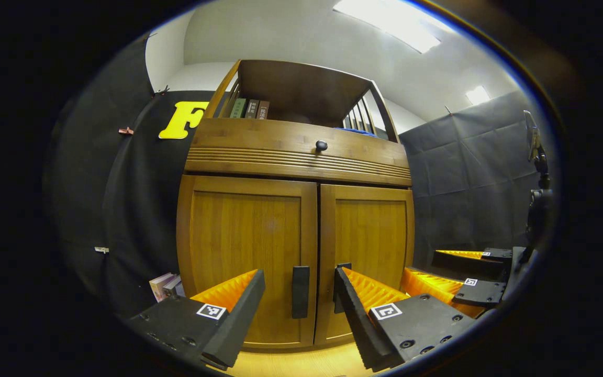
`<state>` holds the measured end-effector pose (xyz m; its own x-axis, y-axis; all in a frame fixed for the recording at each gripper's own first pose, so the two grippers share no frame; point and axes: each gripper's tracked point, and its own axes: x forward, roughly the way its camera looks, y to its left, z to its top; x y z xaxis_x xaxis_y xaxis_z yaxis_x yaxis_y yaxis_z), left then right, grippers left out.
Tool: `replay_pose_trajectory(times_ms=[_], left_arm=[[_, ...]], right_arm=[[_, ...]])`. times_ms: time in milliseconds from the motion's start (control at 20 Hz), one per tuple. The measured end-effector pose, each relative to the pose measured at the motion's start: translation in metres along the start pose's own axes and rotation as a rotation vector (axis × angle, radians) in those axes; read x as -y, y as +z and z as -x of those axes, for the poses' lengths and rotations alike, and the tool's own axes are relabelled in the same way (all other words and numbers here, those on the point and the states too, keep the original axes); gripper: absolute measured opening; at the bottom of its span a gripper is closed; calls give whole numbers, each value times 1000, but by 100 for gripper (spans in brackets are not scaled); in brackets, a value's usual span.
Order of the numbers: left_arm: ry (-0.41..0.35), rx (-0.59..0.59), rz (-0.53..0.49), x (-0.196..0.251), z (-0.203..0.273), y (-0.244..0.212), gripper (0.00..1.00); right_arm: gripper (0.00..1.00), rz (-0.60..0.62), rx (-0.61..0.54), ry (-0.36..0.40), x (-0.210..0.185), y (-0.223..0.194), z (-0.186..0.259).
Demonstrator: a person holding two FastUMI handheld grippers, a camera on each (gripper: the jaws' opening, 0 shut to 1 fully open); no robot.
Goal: Open the right door of the double-door shoe cabinet with the right hand, and open the left door with the left hand.
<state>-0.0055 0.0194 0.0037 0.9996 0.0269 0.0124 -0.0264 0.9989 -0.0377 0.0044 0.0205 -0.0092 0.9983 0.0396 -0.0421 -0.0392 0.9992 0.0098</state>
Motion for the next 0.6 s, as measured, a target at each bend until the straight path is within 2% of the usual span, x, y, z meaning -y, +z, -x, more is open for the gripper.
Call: replay_pose_trajectory(times_ms=[600], left_arm=[[28, -2, 10, -28, 11, -3, 85]], right_arm=[[92, -10, -47, 28, -21, -27, -40]])
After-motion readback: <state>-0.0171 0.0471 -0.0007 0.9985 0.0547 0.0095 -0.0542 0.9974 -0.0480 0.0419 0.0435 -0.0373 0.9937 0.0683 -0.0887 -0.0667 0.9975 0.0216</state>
